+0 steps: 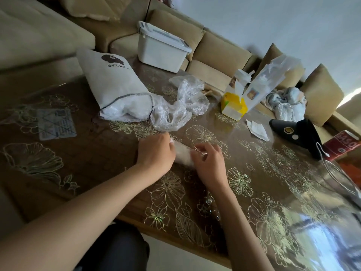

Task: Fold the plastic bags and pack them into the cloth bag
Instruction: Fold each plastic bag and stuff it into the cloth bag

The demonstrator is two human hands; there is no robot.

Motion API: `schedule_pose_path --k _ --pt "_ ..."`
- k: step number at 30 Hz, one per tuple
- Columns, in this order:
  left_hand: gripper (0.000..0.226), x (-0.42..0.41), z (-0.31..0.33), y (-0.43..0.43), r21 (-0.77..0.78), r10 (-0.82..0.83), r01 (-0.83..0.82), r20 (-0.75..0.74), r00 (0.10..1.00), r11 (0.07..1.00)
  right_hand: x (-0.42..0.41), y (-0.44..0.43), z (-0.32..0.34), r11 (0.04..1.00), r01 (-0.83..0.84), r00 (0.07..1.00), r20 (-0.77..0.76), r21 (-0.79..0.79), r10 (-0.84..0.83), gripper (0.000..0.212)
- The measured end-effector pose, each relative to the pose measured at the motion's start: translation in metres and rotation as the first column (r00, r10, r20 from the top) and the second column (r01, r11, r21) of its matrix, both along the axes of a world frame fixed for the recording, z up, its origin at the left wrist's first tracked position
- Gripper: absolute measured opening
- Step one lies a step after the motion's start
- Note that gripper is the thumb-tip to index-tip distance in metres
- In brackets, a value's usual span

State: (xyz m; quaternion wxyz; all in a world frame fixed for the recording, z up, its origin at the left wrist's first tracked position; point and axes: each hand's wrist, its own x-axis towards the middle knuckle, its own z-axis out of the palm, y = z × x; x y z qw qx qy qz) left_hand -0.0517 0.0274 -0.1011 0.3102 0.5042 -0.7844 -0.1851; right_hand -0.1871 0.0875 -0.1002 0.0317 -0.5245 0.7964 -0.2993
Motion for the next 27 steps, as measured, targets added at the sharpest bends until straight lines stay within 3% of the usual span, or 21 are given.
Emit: schedule_pose_path --k 2,4,6,8,10,12,14,16,17,18,19,22,24,25,26,27 --pt "0.034 -0.005 0.0 0.003 -0.028 0.055 -0.052 0.094 0.994 0.998 0.0 0.0 -0.007 0.999 0.033 0.996 -0.079 0.013 -0.032 0.024" --pt "0.048 -0.007 0.001 0.003 0.054 0.08 -0.09 0.162 0.984 0.995 0.002 0.002 -0.011 0.999 0.046 0.993 -0.11 -0.018 -0.048 0.021" --pt "0.055 -0.009 0.002 0.003 0.152 0.052 -0.086 0.212 0.976 0.985 0.001 0.003 -0.011 0.998 0.045 0.995 -0.088 -0.047 -0.049 0.018" --pt "0.047 -0.011 0.004 0.004 0.142 0.019 -0.05 0.214 0.977 0.989 0.002 0.004 -0.01 0.995 0.034 0.999 -0.011 -0.093 -0.035 0.013" --pt "0.03 -0.013 0.01 0.007 0.163 -0.004 0.006 -0.015 1.0 0.987 0.002 0.007 -0.006 0.988 0.028 0.99 0.14 -0.151 -0.006 0.008" --pt "0.021 -0.014 0.018 0.01 0.34 -0.026 0.141 -0.322 0.946 0.93 0.005 0.011 -0.001 0.976 0.03 0.944 0.328 -0.214 0.042 0.006" --pt "0.02 -0.012 0.023 0.01 0.481 0.027 0.301 -0.562 0.826 0.824 0.005 0.014 0.001 0.96 0.067 0.811 0.575 -0.273 0.107 0.009" --pt "0.037 -0.009 0.025 0.013 0.546 0.103 0.393 -0.669 0.736 0.74 0.004 0.016 0.003 0.958 0.044 0.489 0.842 -0.283 0.226 0.039" --pt "0.039 -0.007 0.024 0.013 0.554 0.125 0.407 -0.689 0.714 0.726 0.002 0.016 0.003 0.958 -0.011 0.323 0.905 -0.287 0.275 0.053" --pt "0.035 -0.003 0.026 0.015 0.553 0.131 0.418 -0.701 0.701 0.721 0.002 0.018 0.006 0.955 -0.091 0.233 0.926 -0.283 0.297 0.06" --pt "0.027 0.001 0.027 0.016 0.55 0.124 0.426 -0.704 0.699 0.718 0.004 0.018 0.009 0.951 -0.157 0.224 0.929 -0.265 0.295 0.06" --pt "0.015 0.016 0.028 0.013 0.534 0.106 0.395 -0.683 0.722 0.748 0.013 0.012 0.018 0.967 -0.177 0.347 0.908 -0.185 0.237 0.037" --pt "0.012 0.034 0.026 0.006 0.43 0.087 0.255 -0.632 0.77 0.866 0.019 0.006 0.019 0.977 -0.144 0.385 0.901 -0.155 0.199 0.023" --pt "0.01 0.044 0.024 0.002 0.265 0.08 0.085 -0.557 0.827 0.961 0.021 0.002 0.02 0.982 -0.123 0.41 0.893 -0.145 0.184 0.02" --pt "0.009 0.056 0.02 -0.004 0.031 0.113 -0.111 -0.438 0.892 0.993 0.023 -0.002 0.022 0.985 -0.097 0.441 0.881 -0.145 0.173 0.019" --pt "0.01 0.068 0.015 -0.011 -0.171 0.181 -0.245 -0.319 0.93 0.954 0.028 -0.006 0.025 0.985 -0.07 0.466 0.868 -0.158 0.173 0.018"
